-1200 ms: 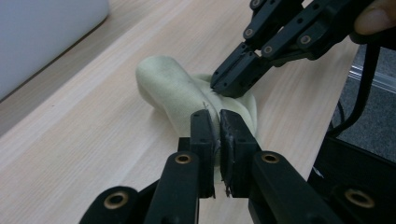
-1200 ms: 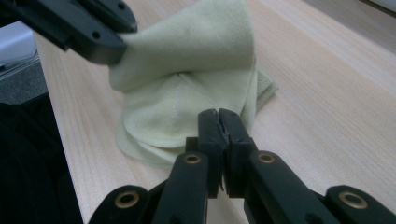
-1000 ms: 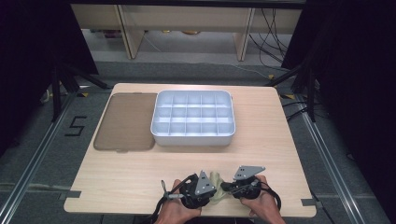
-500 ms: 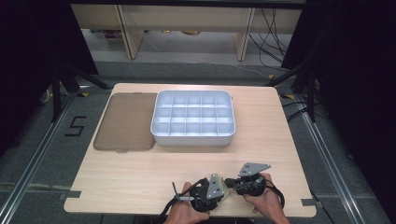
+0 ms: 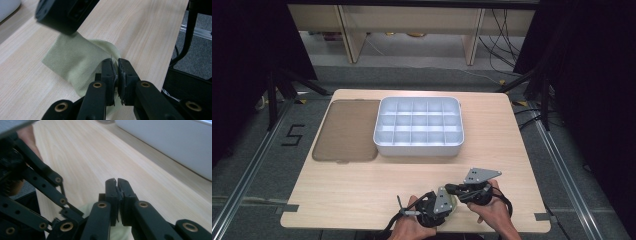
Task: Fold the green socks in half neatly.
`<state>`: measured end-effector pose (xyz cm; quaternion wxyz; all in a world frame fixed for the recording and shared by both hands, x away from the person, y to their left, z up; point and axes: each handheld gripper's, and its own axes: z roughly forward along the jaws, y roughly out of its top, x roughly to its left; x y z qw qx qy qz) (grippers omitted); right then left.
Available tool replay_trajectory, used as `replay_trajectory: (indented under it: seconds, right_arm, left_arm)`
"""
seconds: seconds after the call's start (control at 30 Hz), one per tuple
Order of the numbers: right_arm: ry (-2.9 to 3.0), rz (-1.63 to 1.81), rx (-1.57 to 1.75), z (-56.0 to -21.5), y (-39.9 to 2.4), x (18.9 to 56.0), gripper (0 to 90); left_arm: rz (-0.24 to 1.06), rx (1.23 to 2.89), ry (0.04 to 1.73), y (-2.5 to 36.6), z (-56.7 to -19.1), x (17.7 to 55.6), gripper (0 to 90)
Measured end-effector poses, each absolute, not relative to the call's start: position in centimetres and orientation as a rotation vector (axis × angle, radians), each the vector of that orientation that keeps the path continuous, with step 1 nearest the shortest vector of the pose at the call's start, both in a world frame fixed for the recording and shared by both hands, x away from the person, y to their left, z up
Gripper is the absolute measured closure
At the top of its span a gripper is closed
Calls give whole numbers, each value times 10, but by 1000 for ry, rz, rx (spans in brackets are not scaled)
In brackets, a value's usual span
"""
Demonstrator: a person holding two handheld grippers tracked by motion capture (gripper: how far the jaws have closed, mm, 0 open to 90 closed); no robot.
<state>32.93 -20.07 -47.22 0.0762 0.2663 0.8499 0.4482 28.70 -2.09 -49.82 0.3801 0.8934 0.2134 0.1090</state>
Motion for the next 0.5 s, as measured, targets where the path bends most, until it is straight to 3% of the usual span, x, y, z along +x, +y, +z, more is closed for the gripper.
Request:
replay_trajectory:
  seconds: [0.5]
  right_arm:
    - [2631, 1175, 830, -497, -201, 340, 887]
  left_arm:
    - [262, 2277, 549, -21, -498, 287, 813]
